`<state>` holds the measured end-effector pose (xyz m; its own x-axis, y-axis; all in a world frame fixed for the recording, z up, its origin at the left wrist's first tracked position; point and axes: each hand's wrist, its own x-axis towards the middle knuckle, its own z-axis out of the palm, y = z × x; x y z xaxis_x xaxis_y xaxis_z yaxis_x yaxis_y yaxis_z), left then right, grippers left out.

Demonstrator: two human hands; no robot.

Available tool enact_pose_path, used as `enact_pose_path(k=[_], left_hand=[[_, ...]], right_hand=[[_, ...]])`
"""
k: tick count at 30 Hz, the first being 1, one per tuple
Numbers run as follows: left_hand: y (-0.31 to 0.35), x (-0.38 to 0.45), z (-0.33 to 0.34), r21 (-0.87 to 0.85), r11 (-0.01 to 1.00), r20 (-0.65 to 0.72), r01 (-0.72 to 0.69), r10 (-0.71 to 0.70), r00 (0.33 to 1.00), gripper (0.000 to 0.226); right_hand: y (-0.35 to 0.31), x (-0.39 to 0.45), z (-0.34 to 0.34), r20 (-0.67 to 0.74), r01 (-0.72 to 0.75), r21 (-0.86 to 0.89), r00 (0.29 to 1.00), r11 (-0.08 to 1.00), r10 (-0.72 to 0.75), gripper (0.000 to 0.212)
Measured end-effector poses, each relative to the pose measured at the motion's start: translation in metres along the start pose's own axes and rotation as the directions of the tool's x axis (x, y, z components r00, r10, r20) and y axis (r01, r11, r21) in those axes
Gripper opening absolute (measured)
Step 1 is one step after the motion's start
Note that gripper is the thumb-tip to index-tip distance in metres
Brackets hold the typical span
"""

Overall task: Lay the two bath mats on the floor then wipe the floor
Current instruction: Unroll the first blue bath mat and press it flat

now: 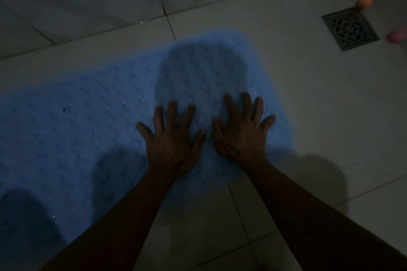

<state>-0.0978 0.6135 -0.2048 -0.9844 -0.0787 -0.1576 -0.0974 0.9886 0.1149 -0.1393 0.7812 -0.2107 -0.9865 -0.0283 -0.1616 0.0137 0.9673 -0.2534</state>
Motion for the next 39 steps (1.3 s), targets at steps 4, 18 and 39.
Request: enact_pose_path(k=[4,18,39], left_hand=[[-0.013,0.042,-0.016,-0.002,0.999,-0.057,0.035,-0.035,0.998,0.066],[-0.054,0.122,0.0,-0.021,0.999,-0.069,0.039,-0.041,0.997,0.067],[-0.052,0.126,-0.001,0.009,0.998,-0.09,0.064,-0.063,0.994,0.067]], right_hand=[[-0.017,0.034,-0.009,-0.038,0.061,-0.049,0.997,0.997,-0.063,0.069],[-0.047,0.124,0.014,0.018,0.12,-0.086,0.993,0.989,-0.119,0.07],[-0.049,0.123,0.01,-0.037,0.123,-0.114,0.991,0.986,-0.128,0.064]])
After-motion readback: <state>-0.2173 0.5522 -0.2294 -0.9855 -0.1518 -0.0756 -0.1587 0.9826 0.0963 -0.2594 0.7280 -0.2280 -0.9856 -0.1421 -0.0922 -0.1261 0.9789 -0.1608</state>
